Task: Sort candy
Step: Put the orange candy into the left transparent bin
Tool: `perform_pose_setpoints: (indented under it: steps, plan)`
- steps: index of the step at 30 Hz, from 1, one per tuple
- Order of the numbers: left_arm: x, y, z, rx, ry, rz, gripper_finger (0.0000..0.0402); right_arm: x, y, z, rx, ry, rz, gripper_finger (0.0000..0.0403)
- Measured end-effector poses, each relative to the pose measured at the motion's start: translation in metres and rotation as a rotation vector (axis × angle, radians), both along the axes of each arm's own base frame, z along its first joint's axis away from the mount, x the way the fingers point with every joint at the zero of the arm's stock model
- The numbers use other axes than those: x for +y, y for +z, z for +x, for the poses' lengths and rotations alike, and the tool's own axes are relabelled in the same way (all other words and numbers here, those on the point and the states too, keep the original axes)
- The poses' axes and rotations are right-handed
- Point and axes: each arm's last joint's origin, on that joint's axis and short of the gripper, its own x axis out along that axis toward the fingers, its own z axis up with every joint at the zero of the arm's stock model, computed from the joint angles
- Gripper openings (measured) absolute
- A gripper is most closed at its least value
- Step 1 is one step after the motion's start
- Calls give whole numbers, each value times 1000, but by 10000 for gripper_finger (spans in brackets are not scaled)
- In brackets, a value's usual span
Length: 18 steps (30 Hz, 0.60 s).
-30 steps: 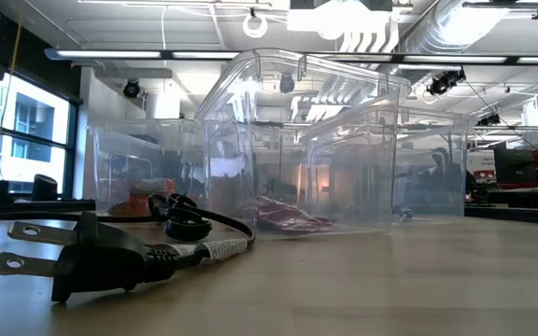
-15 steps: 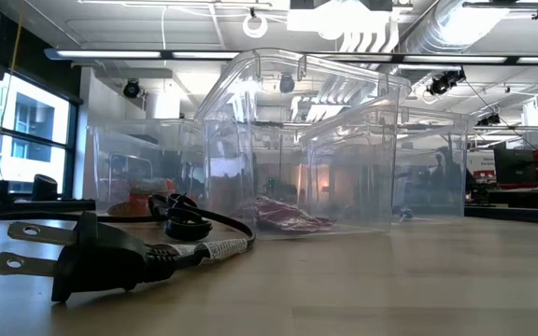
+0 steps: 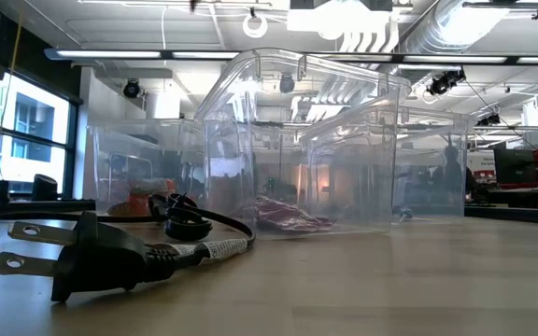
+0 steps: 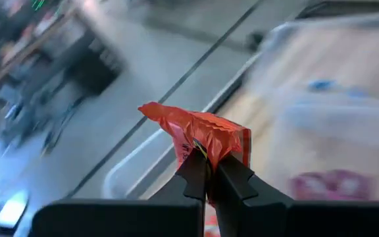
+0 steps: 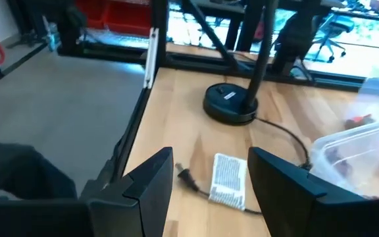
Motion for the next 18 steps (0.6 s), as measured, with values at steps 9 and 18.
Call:
perform_pose_setpoints:
  steps: [9,18]
  plan:
    - [105,-48,-3,168,342,-111,5,8,-30,10,59,-1,-59,193]
    - [142,-108,4,278,354,-189,61,6,-50,25,94,-15,-73,193]
